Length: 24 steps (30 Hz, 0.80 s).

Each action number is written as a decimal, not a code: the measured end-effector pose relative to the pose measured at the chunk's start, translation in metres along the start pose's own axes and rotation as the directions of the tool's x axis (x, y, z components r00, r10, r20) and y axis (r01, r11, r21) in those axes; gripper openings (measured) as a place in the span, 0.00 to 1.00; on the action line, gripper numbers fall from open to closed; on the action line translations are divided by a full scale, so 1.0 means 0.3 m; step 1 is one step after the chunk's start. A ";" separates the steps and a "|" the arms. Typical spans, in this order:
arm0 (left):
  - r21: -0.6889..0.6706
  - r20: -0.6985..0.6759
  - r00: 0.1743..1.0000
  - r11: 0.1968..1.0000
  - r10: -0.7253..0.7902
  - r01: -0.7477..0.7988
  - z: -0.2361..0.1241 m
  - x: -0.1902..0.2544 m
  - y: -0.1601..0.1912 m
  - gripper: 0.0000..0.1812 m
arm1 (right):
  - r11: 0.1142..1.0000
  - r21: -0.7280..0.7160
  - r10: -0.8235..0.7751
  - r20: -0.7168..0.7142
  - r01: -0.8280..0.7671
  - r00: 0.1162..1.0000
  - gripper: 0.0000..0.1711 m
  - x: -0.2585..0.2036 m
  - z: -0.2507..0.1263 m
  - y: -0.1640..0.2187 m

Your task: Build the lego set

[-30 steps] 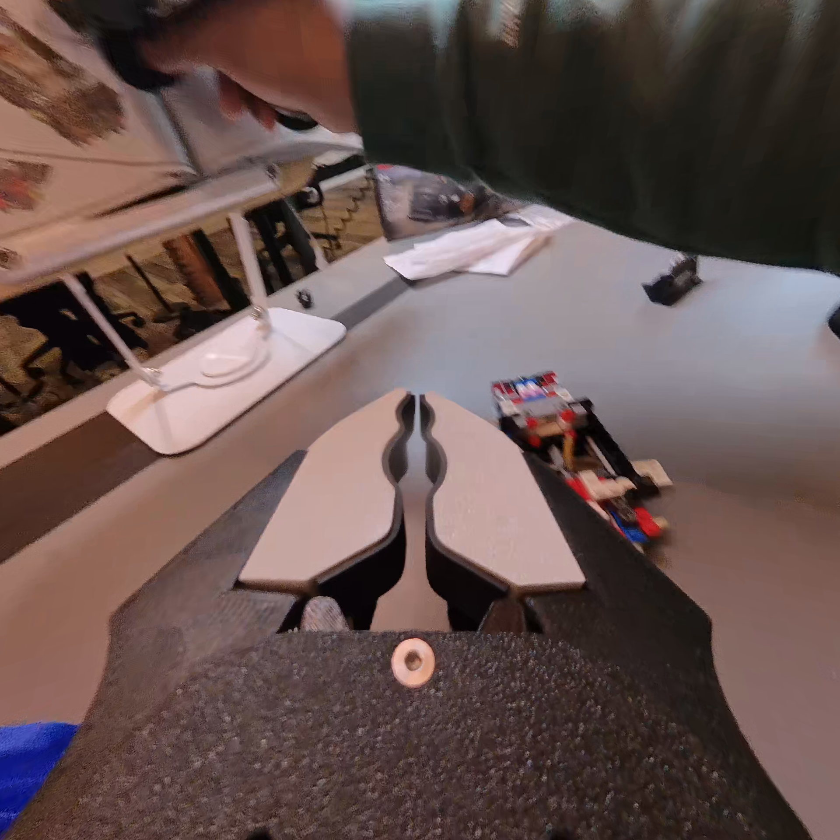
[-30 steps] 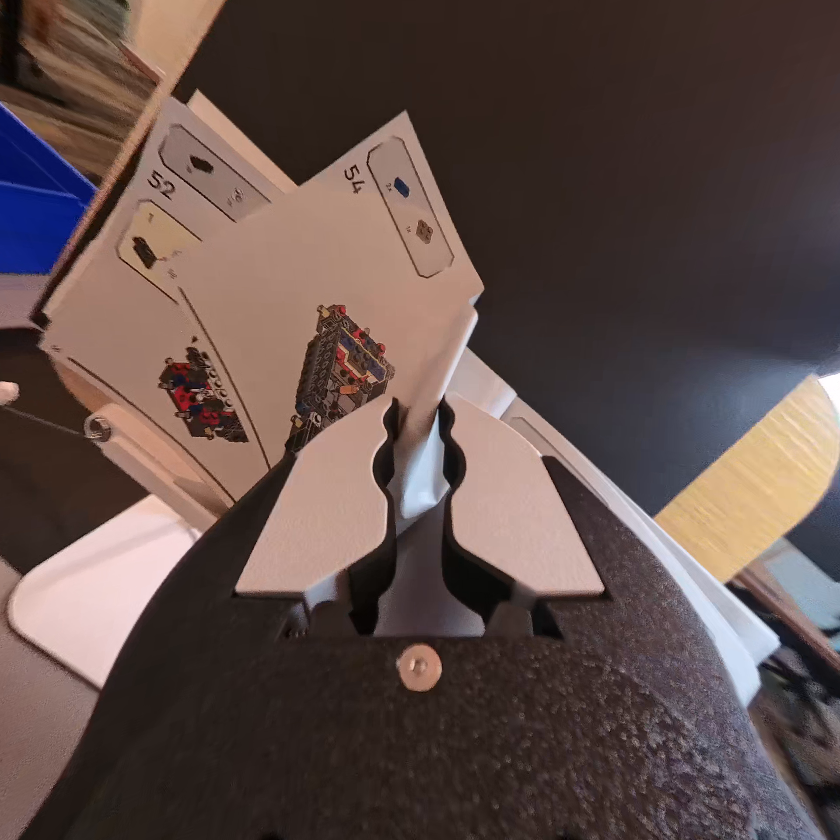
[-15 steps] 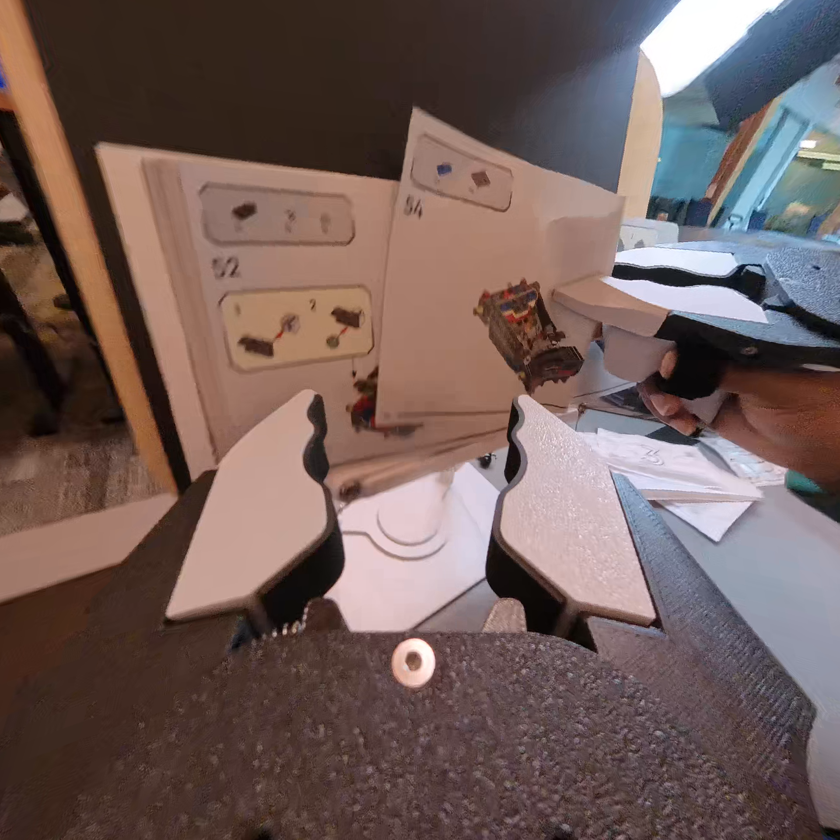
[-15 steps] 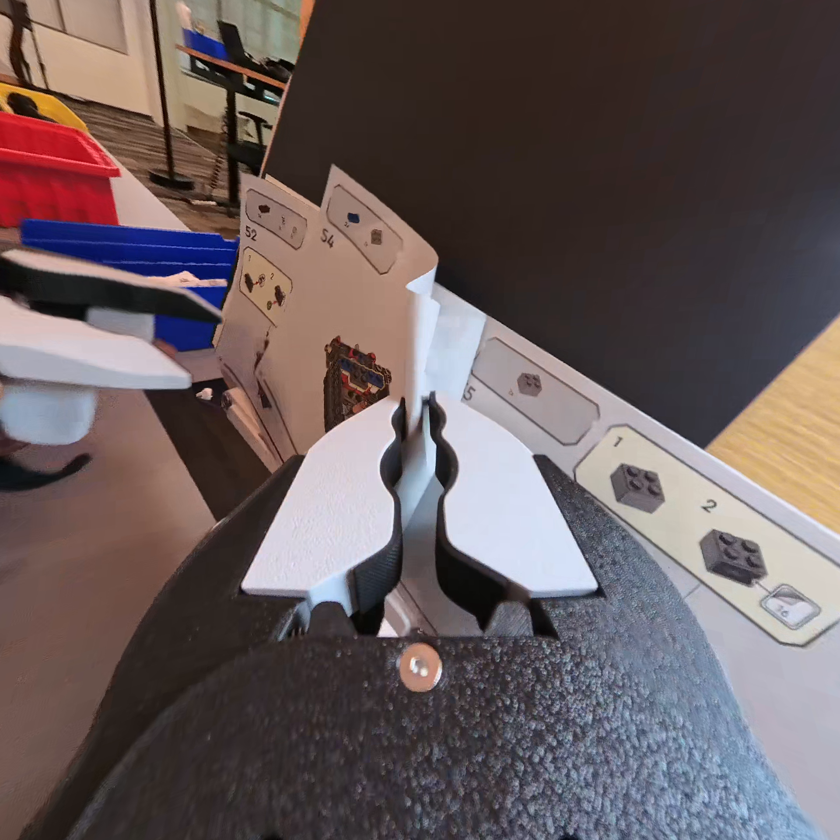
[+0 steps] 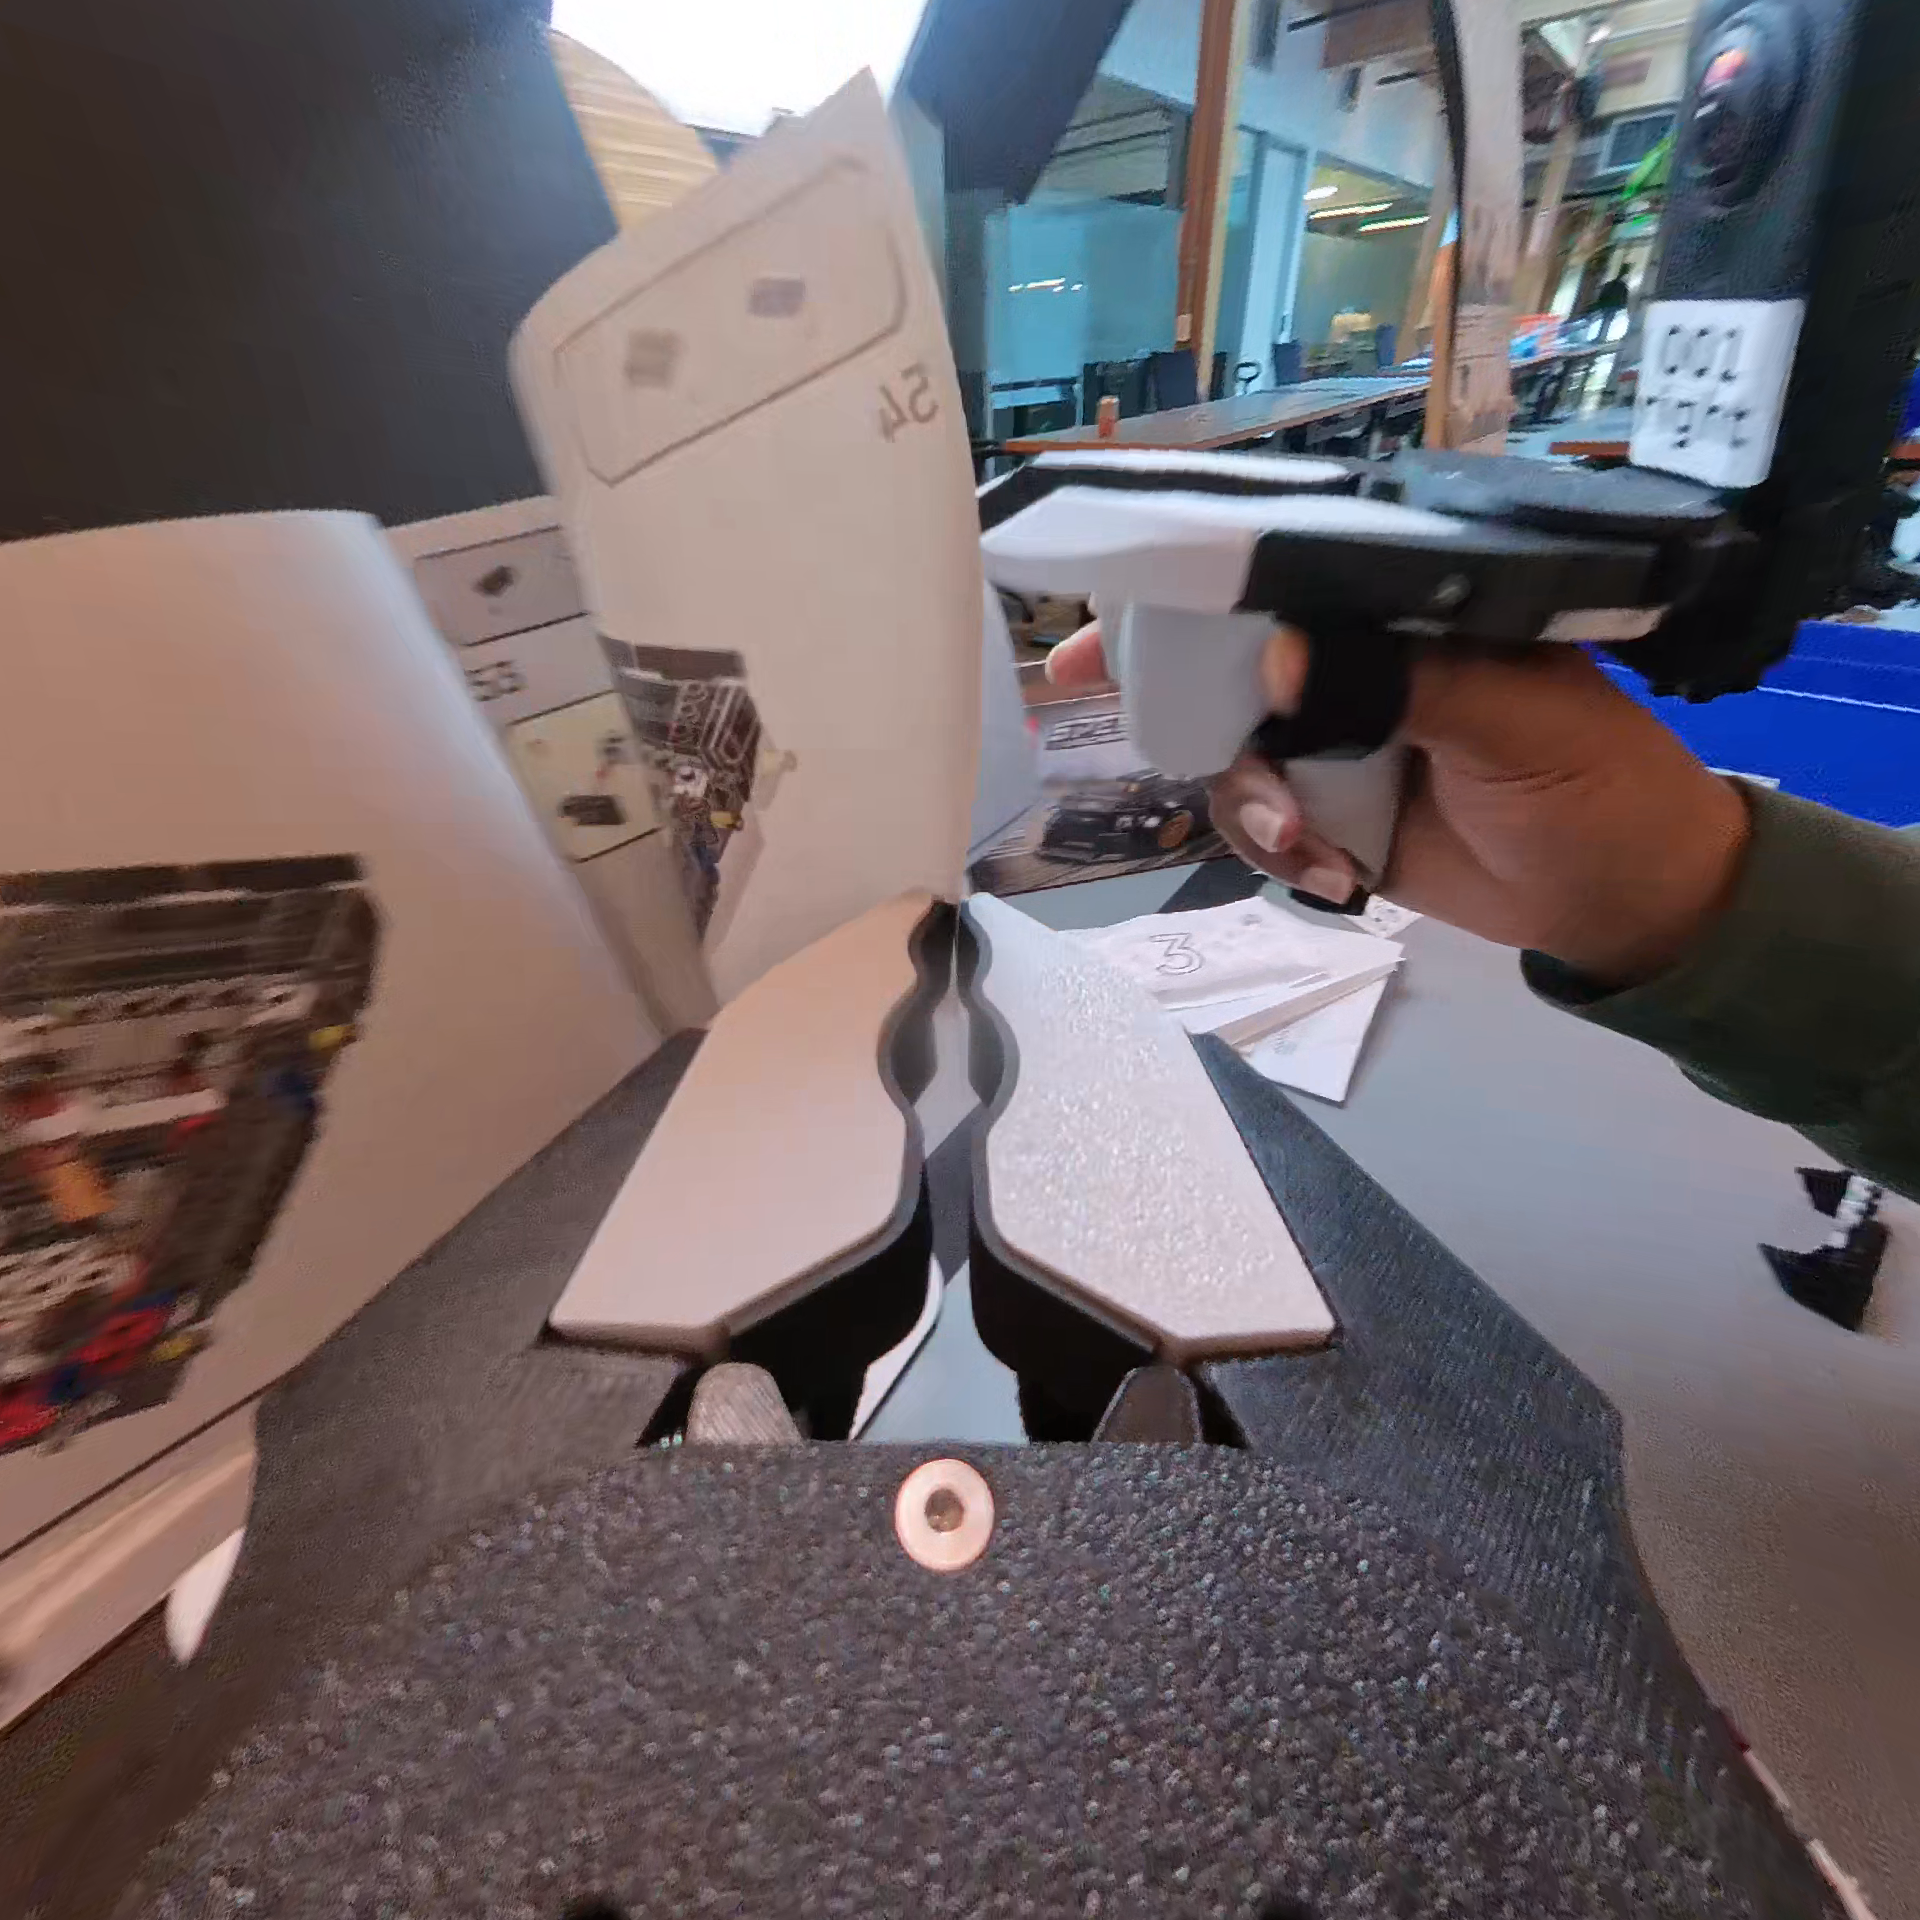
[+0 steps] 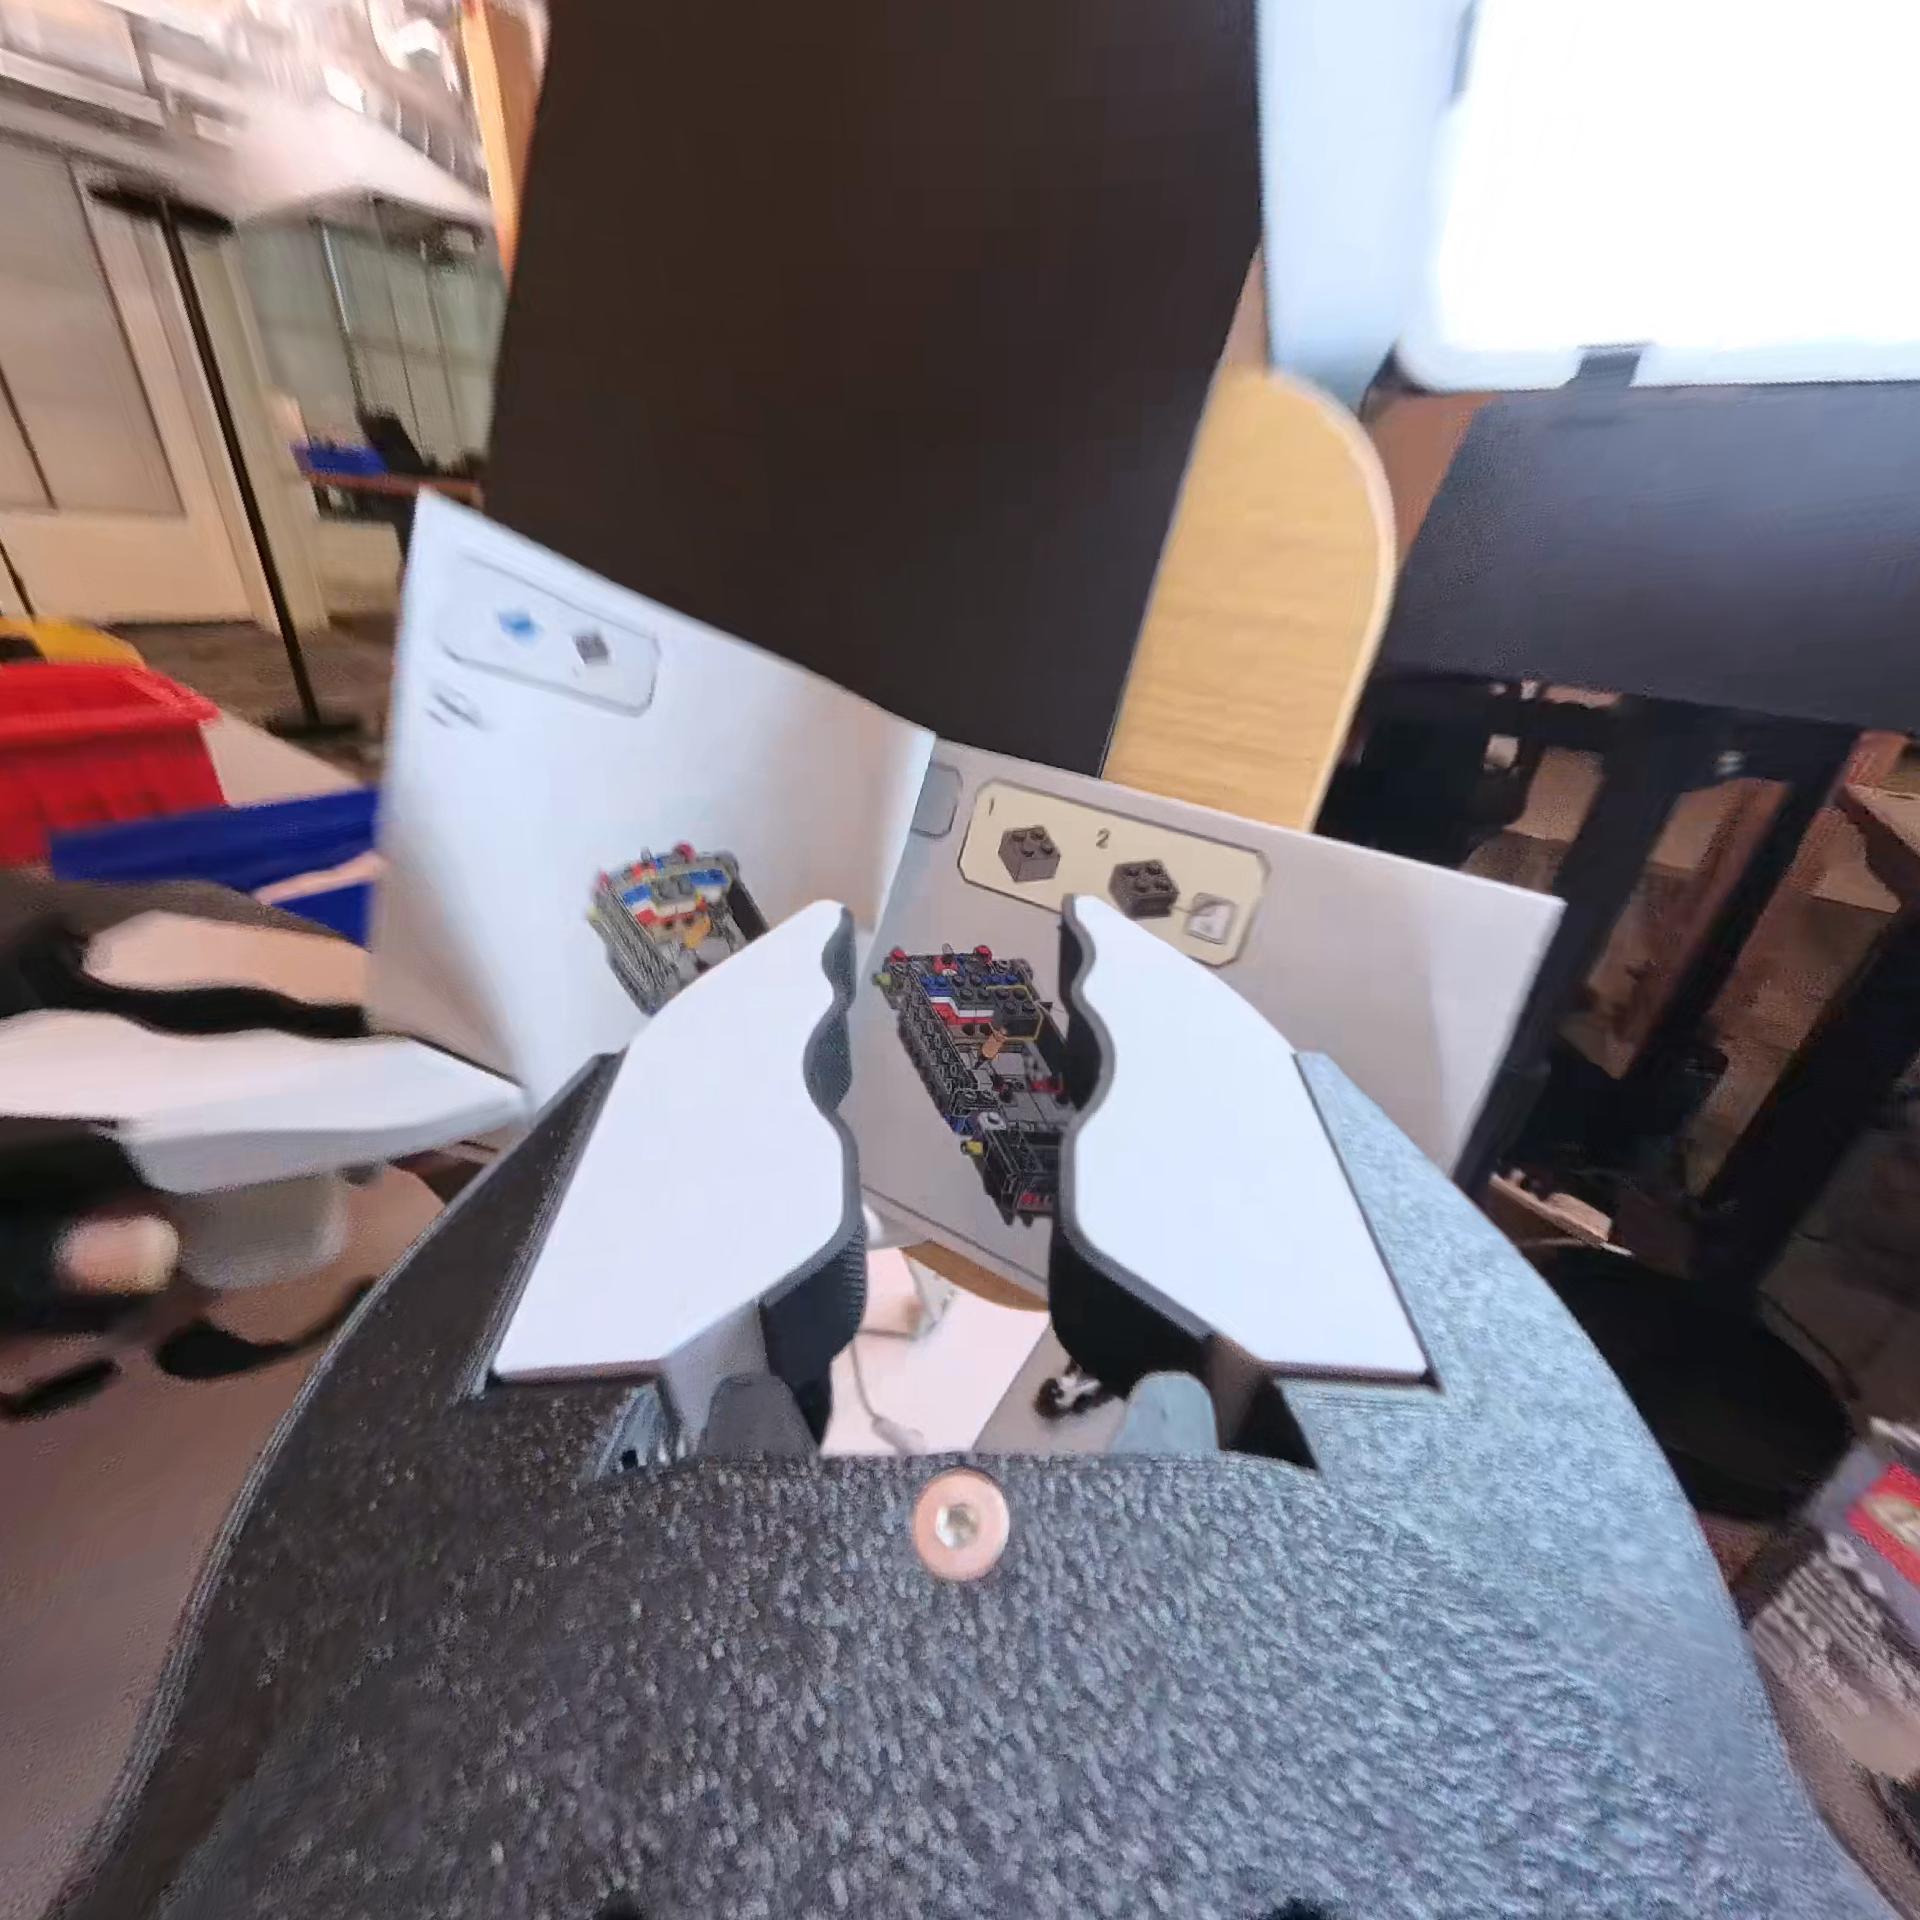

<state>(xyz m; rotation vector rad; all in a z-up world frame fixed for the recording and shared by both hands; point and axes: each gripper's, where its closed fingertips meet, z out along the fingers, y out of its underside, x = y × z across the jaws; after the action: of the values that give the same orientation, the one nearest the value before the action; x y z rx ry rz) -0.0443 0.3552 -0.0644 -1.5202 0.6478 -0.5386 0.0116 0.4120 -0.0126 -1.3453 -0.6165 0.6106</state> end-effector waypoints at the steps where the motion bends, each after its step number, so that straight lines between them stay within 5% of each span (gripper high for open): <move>1: 0.009 -0.018 1.000 1.000 -0.001 0.001 0.016 0.025 0.001 0.00 | 0.999 0.036 0.033 0.004 -0.034 0.999 0.23 -0.010 -0.050 -0.036; 5: 0.041 -0.053 0.998 0.999 -0.019 0.021 0.100 0.095 0.011 0.00 | 0.992 0.111 0.063 0.009 -0.063 0.998 0.33 -0.080 -0.192 -0.143; 10: 0.068 -0.092 0.995 0.996 -0.050 0.056 0.204 0.175 0.029 0.00 | 0.986 -0.148 0.074 -0.038 -0.079 0.997 0.40 -0.041 -0.114 -0.008; 12: 0.057 -0.099 0.994 0.997 -0.045 0.051 0.223 0.194 0.038 0.00 | 0.965 -0.246 0.092 -0.030 -0.096 0.995 0.26 -0.011 -0.082 0.066; 13: 0.055 -0.101 0.994 0.997 -0.041 0.047 0.225 0.198 0.040 0.02 | 0.962 -0.263 0.054 -0.050 -0.066 0.997 0.10 0.016 -0.074 0.085; 15: 0.059 -0.149 0.988 0.997 -0.046 0.055 0.213 0.217 0.038 0.08 | 0.961 -0.278 -0.033 -0.100 0.004 0.994 0.00 0.071 -0.066 0.099; 20: 0.051 -0.101 0.994 0.998 -0.033 0.039 0.163 0.161 0.053 0.17 | 0.940 -0.335 -0.127 -0.174 0.062 0.977 0.00 0.193 -0.059 0.122; 24: 0.001 0.094 0.995 1.000 -0.025 0.025 0.140 0.013 0.080 0.16 | 0.917 -0.385 -0.199 -0.212 0.105 0.957 0.01 0.262 -0.046 0.156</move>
<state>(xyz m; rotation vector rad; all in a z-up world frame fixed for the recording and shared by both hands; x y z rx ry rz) -0.0146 0.3830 -0.0909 -1.5463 0.5571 -0.4828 0.0741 0.4644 -0.0564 -1.6774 -0.6452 0.1938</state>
